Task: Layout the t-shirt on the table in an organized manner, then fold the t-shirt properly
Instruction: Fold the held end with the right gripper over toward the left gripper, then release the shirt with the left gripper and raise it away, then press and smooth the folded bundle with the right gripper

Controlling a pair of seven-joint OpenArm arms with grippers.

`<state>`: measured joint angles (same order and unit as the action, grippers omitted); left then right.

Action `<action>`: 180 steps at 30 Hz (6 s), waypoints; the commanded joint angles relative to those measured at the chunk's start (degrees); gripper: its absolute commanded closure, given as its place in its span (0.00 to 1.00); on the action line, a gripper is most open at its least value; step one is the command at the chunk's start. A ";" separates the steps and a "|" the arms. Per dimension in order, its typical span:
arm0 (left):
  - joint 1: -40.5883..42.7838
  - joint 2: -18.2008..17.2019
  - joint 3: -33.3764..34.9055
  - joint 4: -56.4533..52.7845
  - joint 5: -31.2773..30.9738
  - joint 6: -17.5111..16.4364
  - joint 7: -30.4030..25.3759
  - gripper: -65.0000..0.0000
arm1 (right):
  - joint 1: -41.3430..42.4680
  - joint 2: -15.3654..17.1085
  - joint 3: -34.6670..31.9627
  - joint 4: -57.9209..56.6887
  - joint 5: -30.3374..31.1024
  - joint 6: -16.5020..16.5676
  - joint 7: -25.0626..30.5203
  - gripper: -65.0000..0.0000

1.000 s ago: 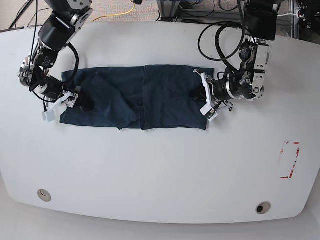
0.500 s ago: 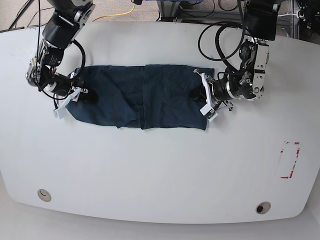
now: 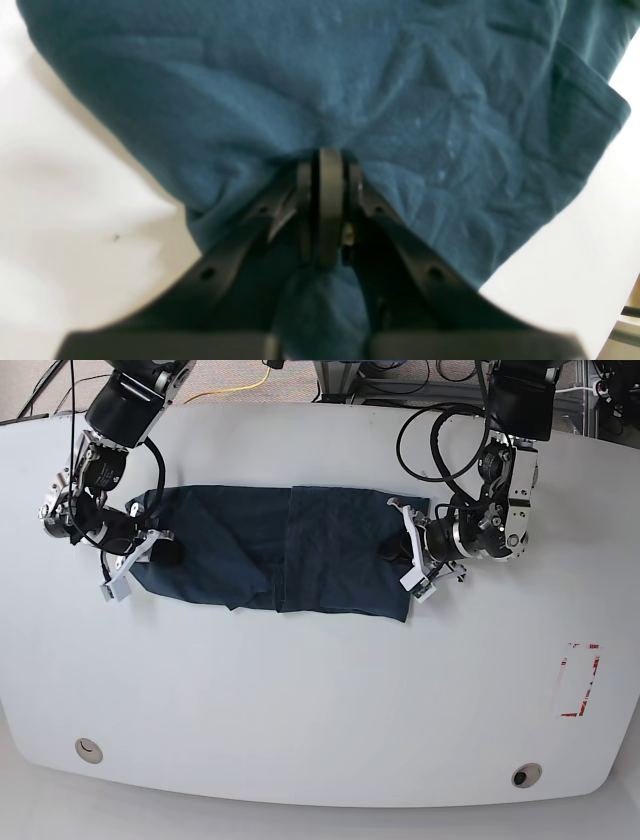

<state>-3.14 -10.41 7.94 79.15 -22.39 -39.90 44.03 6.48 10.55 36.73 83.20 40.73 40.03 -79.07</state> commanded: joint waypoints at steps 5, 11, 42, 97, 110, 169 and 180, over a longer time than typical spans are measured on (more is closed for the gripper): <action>-0.16 -0.53 0.01 0.10 1.86 0.38 2.08 1.00 | 0.51 -4.88 -0.20 14.60 1.25 -0.03 -0.93 1.00; -0.16 -0.35 0.19 0.10 1.86 0.38 2.17 1.00 | -1.60 -9.01 -5.83 21.02 0.90 -0.03 -0.93 1.00; 2.30 -0.35 0.10 0.45 1.86 0.38 2.08 1.00 | -3.89 -17.53 -25.43 21.29 0.81 -4.38 5.53 1.00; 3.36 -1.59 -6.49 10.03 1.78 0.38 2.17 1.00 | 0.95 -17.45 -40.12 14.96 0.90 -5.17 7.81 0.38; 3.00 -2.64 -17.66 14.87 1.60 0.12 2.08 1.00 | 3.85 -15.34 -40.55 14.69 0.90 -5.17 7.73 0.38; 5.29 -5.72 -31.99 21.99 1.86 0.12 2.25 1.00 | 13.61 -19.55 -45.83 6.69 -11.94 -0.03 11.42 0.80; 6.35 -5.80 -31.99 21.99 1.86 0.12 2.25 1.00 | 5.87 -10.41 -45.57 12.58 -11.50 -0.03 11.07 0.80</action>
<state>4.05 -15.35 -23.73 100.22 -19.75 -39.94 47.33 12.45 0.40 -8.49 94.26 28.23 39.88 -69.43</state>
